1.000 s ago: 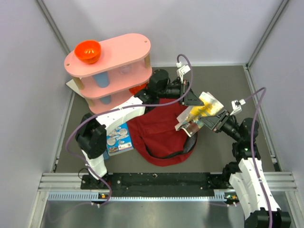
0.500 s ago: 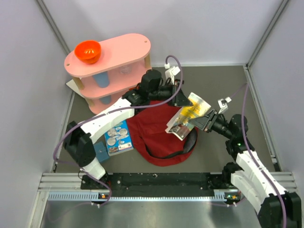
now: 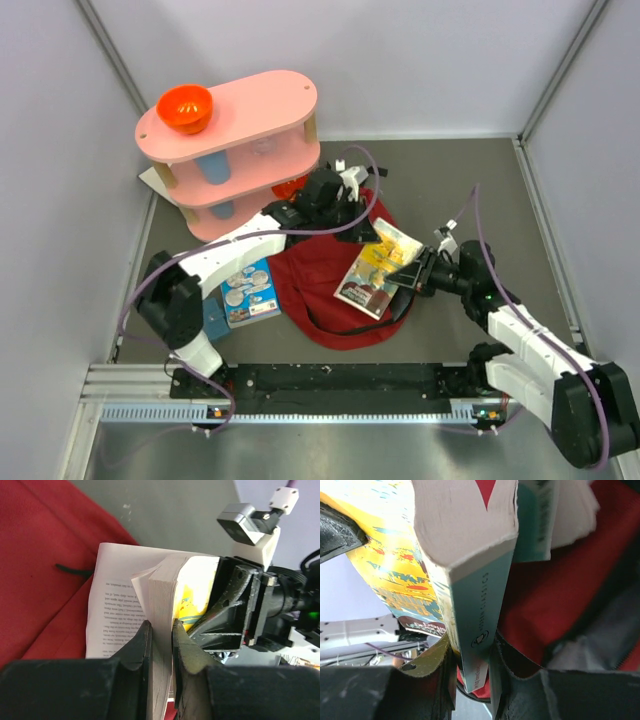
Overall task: Pack the student bag
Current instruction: Place the book in the student bag.
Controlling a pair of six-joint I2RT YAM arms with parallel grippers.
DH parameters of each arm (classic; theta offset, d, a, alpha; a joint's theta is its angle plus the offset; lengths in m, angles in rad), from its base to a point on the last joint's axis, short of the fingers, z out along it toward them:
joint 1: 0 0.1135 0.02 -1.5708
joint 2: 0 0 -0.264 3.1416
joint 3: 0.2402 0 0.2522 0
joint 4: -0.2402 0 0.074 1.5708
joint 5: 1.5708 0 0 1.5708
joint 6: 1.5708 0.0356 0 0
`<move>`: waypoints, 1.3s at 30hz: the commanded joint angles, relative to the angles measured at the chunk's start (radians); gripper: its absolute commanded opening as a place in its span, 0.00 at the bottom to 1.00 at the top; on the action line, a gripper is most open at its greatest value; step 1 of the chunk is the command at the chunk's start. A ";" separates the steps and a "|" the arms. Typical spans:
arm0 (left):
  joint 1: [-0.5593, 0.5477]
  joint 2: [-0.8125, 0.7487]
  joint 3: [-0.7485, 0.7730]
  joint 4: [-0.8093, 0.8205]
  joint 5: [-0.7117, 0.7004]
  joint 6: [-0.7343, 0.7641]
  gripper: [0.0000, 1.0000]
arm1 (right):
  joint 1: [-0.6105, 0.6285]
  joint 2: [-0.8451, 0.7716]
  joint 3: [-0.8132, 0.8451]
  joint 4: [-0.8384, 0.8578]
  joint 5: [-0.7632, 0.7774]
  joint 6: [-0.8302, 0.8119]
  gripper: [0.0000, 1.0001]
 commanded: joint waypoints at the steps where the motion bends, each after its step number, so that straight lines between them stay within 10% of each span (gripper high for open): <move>1: 0.001 0.075 -0.050 0.024 0.026 0.010 0.01 | -0.008 0.015 -0.061 0.047 0.125 0.018 0.09; 15: 0.006 0.195 -0.042 -0.007 -0.038 0.076 0.50 | -0.002 0.123 -0.151 0.358 0.185 0.182 0.63; 25: 0.007 0.233 -0.074 -0.025 -0.064 0.086 0.57 | 0.076 0.220 -0.122 0.440 0.207 0.192 0.62; 35: 0.012 0.123 -0.097 -0.048 -0.104 0.110 0.68 | 0.127 0.190 -0.082 0.351 0.325 0.127 0.27; 39: 0.012 0.129 -0.110 -0.034 -0.093 0.115 0.69 | 0.127 0.167 -0.034 0.300 0.319 0.093 0.49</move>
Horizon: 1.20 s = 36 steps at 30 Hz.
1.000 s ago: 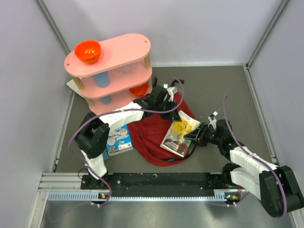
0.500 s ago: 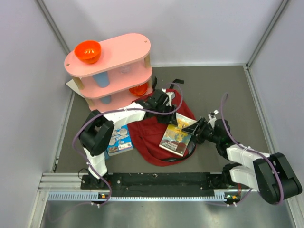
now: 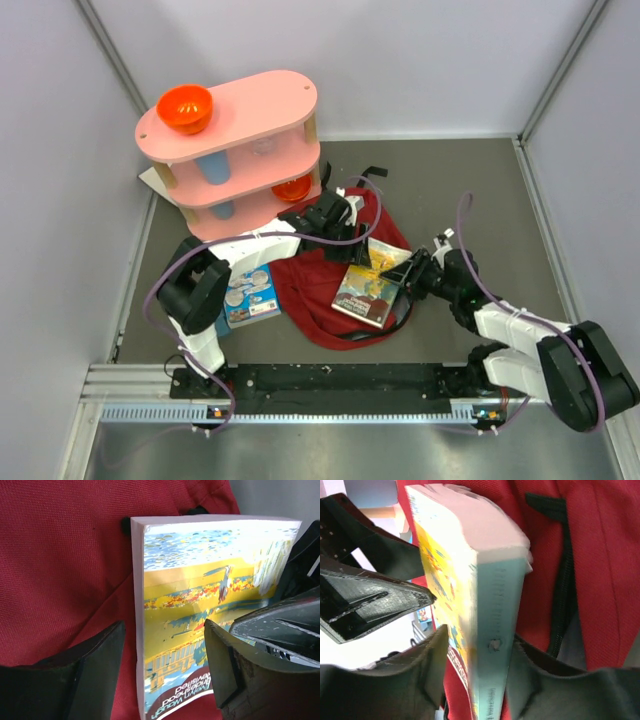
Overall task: Pack the student bag
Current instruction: Place the book in the student bag, then pick up the book from the student bag.
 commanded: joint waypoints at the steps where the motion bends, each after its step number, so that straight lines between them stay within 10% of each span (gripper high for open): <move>1: 0.003 -0.032 -0.004 0.010 0.002 0.021 0.69 | 0.016 -0.039 0.102 0.012 0.022 -0.054 0.50; 9: 0.004 0.010 -0.022 0.082 0.085 -0.022 0.68 | 0.071 -0.002 0.147 -0.036 0.087 -0.108 0.60; 17: 0.018 0.007 -0.057 0.125 0.117 -0.042 0.68 | 0.106 0.032 0.087 0.116 0.097 -0.068 0.43; 36: 0.027 -0.035 -0.093 0.166 0.188 0.000 0.63 | 0.135 0.116 0.135 0.139 0.084 -0.089 0.44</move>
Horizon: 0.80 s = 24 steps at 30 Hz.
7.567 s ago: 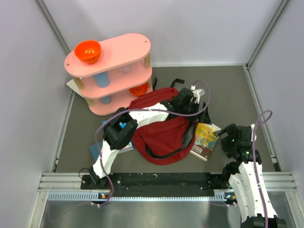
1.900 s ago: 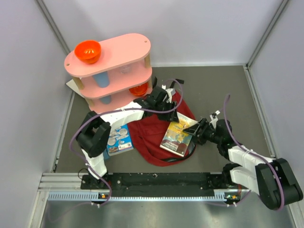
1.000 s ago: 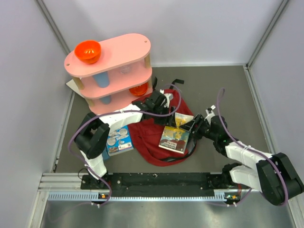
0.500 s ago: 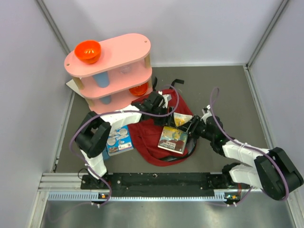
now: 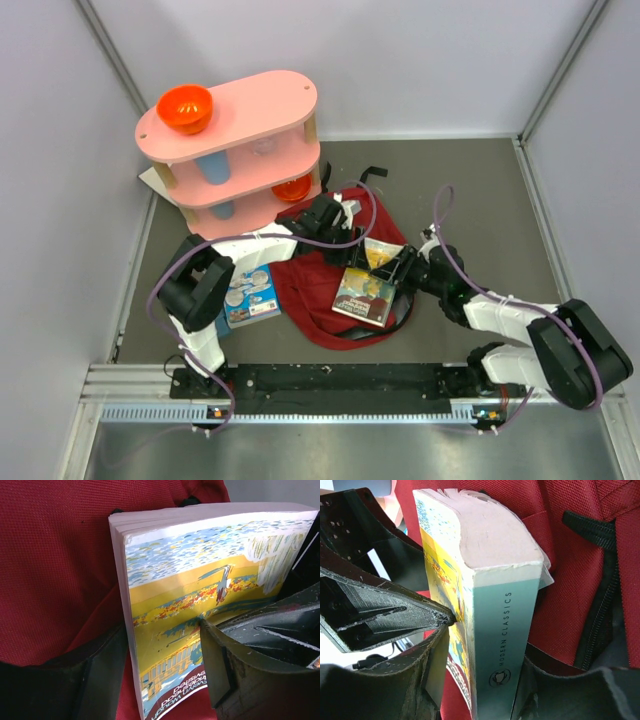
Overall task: Pack the student bag
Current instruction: Pick up the book from the student bag.
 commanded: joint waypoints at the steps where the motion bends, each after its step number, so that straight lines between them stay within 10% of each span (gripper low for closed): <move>1: -0.004 -0.046 -0.010 0.043 0.052 0.018 0.63 | 0.025 0.009 0.053 0.098 -0.024 -0.016 0.36; 5: 0.000 -0.081 -0.008 0.023 -0.003 0.012 0.68 | 0.026 -0.018 0.038 0.078 -0.020 -0.024 0.10; 14: 0.046 -0.336 -0.122 0.064 -0.202 -0.012 0.96 | 0.026 -0.317 0.067 -0.114 -0.020 -0.068 0.03; 24: 0.059 -0.490 -0.202 0.426 0.137 -0.084 0.99 | 0.026 -0.439 0.237 -0.089 -0.268 -0.049 0.03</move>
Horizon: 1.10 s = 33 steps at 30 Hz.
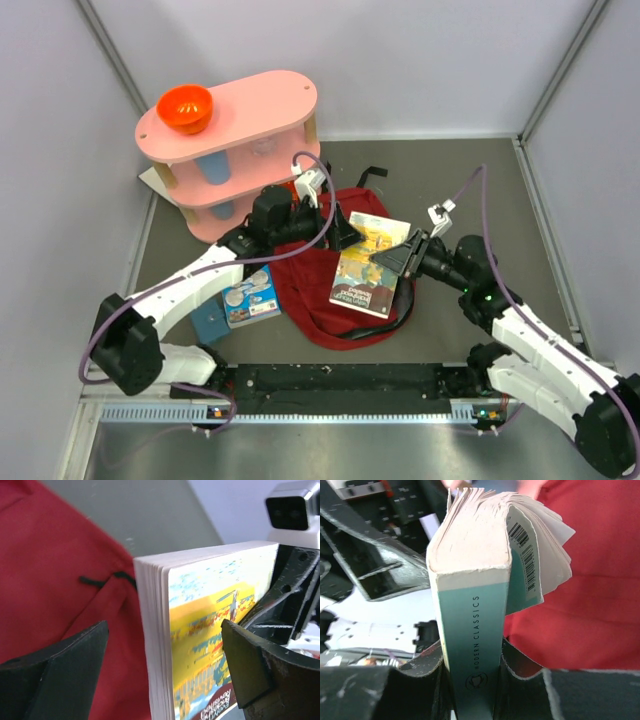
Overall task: Pack the student bag
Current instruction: Pick up the book from the student bag.
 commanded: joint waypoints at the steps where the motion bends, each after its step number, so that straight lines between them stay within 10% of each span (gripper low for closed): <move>1: -0.004 -0.029 -0.020 0.251 0.206 -0.051 0.99 | 0.013 -0.040 0.099 0.178 -0.155 0.036 0.03; 17: 0.013 -0.099 -0.121 0.641 0.505 -0.194 0.96 | 0.012 0.056 0.124 0.490 -0.402 0.155 0.04; 29: 0.013 -0.110 -0.102 0.551 0.491 -0.148 0.00 | 0.012 0.118 0.179 0.327 -0.436 0.028 0.13; 33: 0.019 -0.141 -0.095 0.473 0.368 -0.101 0.00 | 0.013 0.092 0.185 0.130 -0.318 -0.048 0.56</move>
